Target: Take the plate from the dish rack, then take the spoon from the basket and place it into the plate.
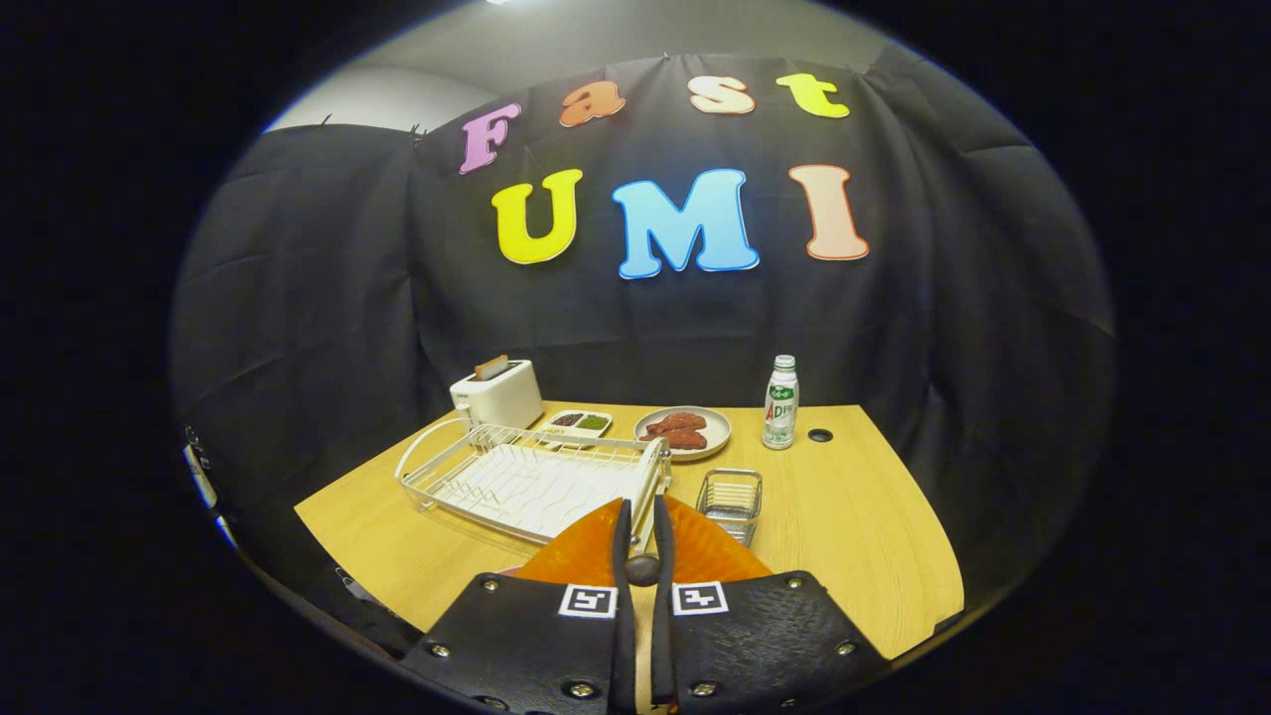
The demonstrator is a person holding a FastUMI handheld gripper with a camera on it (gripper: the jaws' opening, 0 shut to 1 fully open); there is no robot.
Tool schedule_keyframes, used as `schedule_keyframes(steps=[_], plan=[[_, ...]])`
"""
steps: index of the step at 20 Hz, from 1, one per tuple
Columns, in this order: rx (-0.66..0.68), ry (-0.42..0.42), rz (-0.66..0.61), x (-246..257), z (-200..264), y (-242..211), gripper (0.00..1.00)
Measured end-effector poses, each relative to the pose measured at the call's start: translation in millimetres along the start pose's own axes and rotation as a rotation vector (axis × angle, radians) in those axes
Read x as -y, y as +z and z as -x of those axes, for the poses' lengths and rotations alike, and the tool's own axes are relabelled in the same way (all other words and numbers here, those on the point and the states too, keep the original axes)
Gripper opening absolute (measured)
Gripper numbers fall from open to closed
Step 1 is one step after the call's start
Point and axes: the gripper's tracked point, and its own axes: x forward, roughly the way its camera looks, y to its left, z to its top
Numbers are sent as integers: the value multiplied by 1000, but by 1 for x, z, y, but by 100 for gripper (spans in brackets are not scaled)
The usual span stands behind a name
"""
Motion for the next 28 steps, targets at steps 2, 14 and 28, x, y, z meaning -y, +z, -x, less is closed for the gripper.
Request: schedule_keyframes(steps=[2, 14, 28], plan=[[-27, 38, 0, -14, -2, -12, 6], [-164, 274, 38, -102, -54, -77, 6], [-151, 247, 101, -95, -62, -74, 17]])
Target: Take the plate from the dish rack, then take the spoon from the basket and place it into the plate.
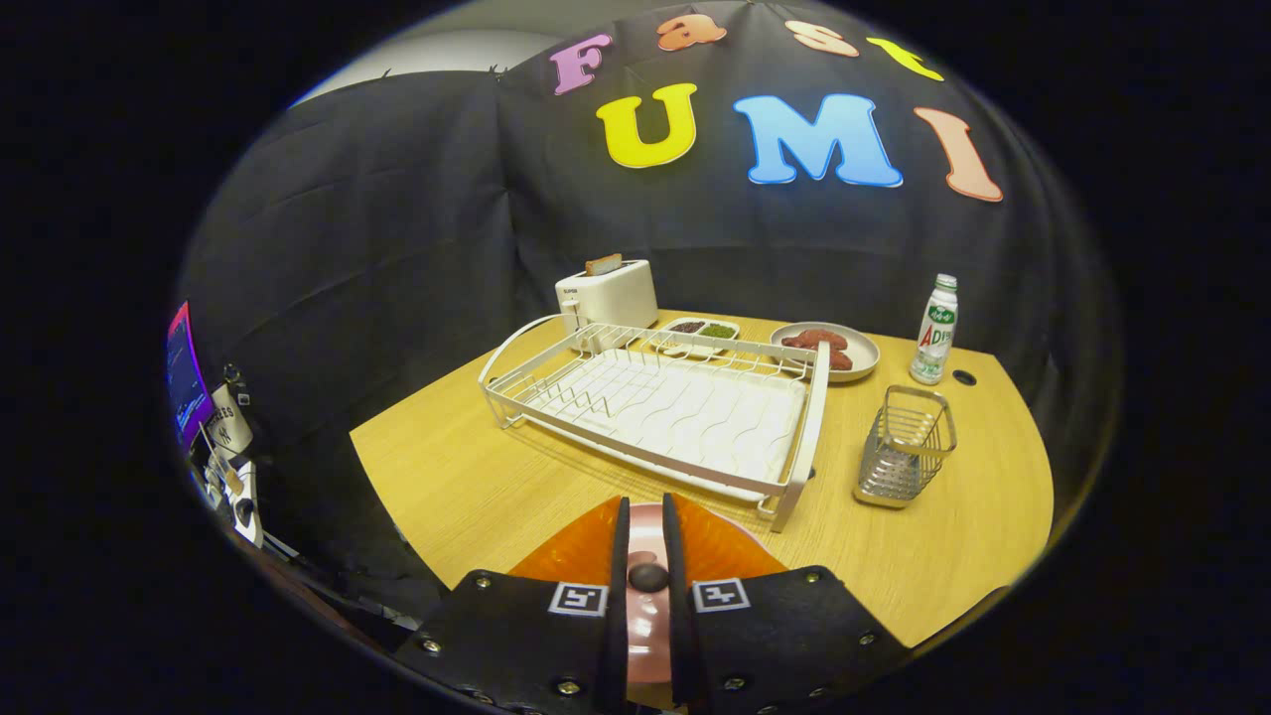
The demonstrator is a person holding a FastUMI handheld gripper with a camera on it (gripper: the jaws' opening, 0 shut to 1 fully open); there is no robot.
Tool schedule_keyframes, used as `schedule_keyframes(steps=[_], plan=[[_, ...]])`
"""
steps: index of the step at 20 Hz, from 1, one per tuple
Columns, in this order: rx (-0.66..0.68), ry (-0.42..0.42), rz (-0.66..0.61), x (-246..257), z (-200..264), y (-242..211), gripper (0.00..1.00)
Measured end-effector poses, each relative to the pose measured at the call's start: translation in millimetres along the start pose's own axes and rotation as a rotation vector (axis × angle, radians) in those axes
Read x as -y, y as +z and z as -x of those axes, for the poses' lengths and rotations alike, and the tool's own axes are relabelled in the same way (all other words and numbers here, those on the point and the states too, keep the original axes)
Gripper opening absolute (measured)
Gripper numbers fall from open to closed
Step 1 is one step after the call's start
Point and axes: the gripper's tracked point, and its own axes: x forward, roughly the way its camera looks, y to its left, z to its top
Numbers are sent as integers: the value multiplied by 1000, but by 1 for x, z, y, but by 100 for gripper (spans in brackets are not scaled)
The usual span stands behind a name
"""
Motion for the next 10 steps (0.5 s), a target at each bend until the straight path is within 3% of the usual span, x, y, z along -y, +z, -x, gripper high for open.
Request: schedule_keyframes(steps=[3, 10], plan=[[51, 4, -24, 4, 7, 24, 19], [221, -167, -36, 52, 47, 97, 21]])
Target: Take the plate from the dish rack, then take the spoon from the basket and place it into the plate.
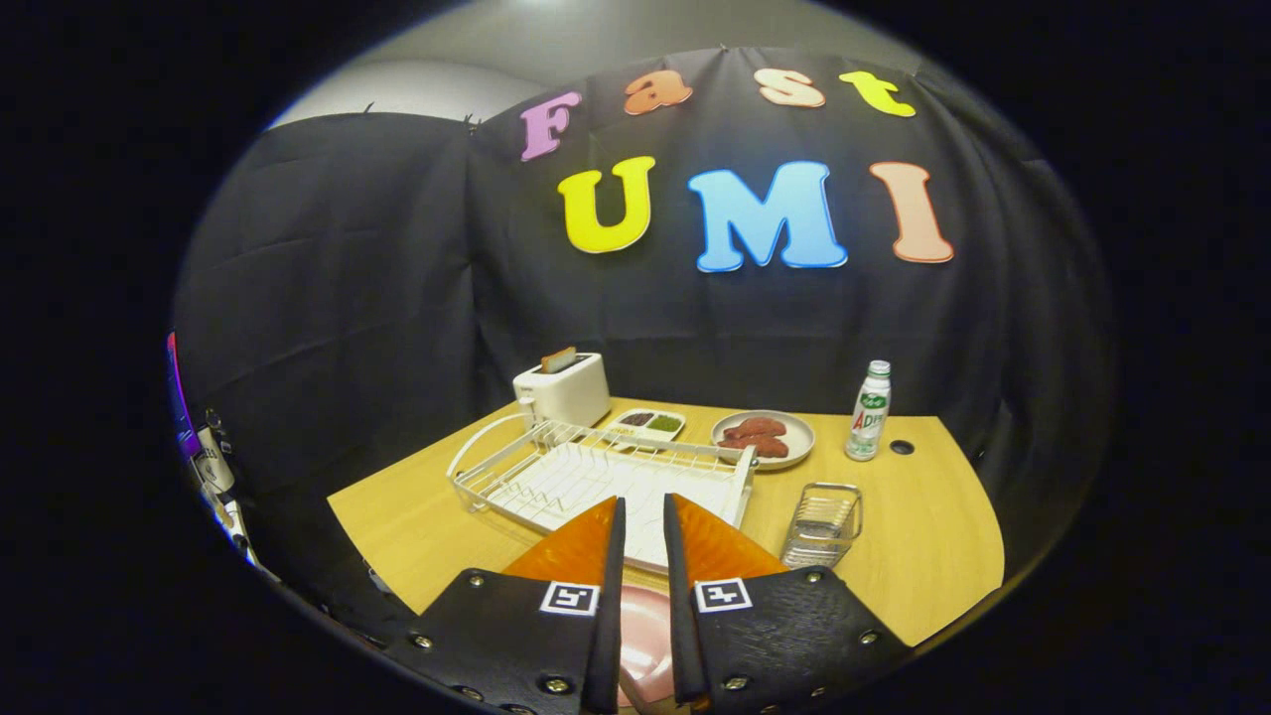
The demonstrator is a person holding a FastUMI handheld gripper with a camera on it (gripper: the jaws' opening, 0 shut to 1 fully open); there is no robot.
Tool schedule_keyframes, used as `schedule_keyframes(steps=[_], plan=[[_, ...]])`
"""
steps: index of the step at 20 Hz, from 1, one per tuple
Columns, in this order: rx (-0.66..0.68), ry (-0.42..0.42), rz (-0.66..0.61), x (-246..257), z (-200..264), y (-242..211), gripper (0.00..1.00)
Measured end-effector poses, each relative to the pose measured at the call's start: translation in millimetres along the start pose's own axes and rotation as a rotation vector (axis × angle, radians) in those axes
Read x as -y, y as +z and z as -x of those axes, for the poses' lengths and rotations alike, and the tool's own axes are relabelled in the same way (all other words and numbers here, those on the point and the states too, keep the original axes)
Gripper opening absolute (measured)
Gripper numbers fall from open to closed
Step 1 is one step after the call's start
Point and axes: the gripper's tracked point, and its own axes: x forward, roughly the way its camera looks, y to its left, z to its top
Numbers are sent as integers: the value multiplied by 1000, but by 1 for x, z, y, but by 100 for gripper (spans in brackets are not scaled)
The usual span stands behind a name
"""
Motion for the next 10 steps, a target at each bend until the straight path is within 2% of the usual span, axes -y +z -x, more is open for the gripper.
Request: schedule_keyframes(steps=[6, 8, 10], plan=[[83, -181, 3, 48, 21, 37, 21], [105, -230, -5, 58, 29, 43, 31], [104, -263, 4, 69, 28, 44, 64]])
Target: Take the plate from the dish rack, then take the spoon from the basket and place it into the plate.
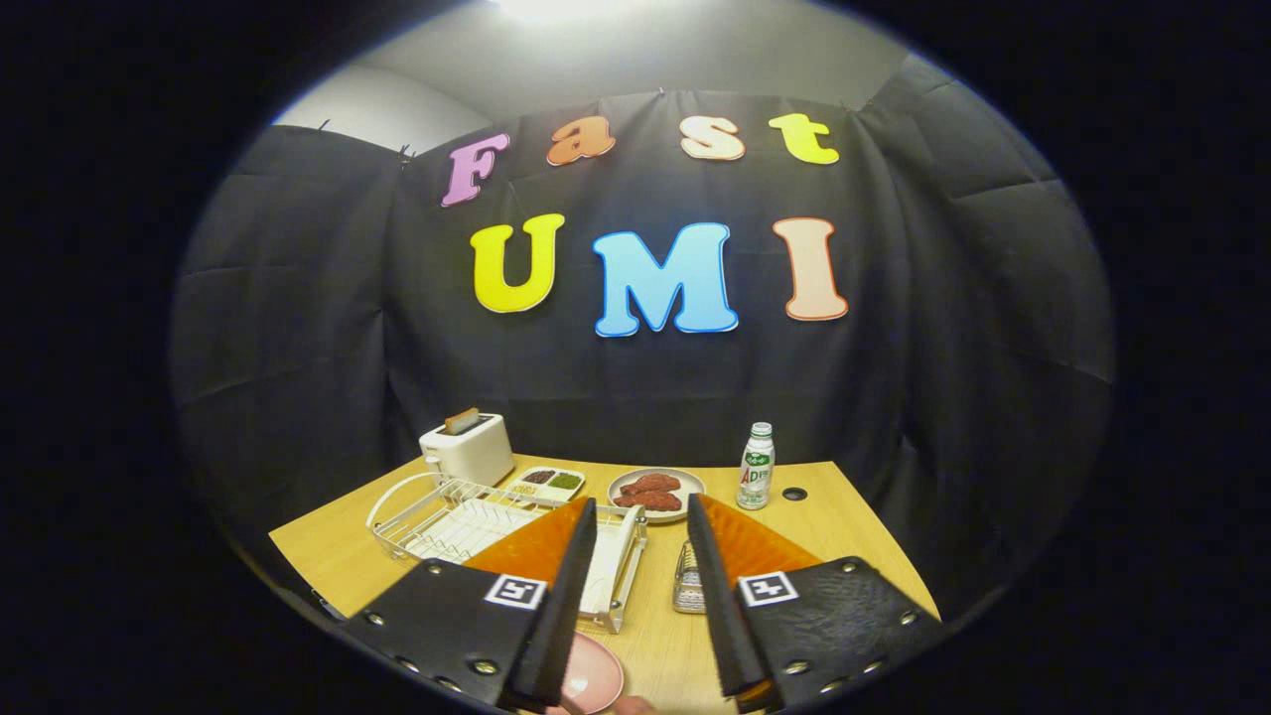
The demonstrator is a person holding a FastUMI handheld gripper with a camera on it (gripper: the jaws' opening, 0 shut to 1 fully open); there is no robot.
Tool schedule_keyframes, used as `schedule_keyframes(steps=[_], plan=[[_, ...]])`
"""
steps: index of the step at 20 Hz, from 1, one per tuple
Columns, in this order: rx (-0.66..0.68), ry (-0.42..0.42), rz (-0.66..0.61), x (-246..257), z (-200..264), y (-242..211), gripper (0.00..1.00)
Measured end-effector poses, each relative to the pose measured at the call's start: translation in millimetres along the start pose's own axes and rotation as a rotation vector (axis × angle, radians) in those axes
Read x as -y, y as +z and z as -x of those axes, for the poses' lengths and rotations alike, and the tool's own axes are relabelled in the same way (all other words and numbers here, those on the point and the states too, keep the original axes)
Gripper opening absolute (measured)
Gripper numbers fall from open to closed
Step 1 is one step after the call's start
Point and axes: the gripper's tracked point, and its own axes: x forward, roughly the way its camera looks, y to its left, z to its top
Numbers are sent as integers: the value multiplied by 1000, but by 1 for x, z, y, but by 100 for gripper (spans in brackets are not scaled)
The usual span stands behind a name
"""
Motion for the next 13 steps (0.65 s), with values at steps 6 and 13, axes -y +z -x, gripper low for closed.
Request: schedule_keyframes(steps=[6, 13], plan=[[23, -51, 23, 18, 4, 7, 97], [79, -69, -2, 32, 2, 21, 97]])
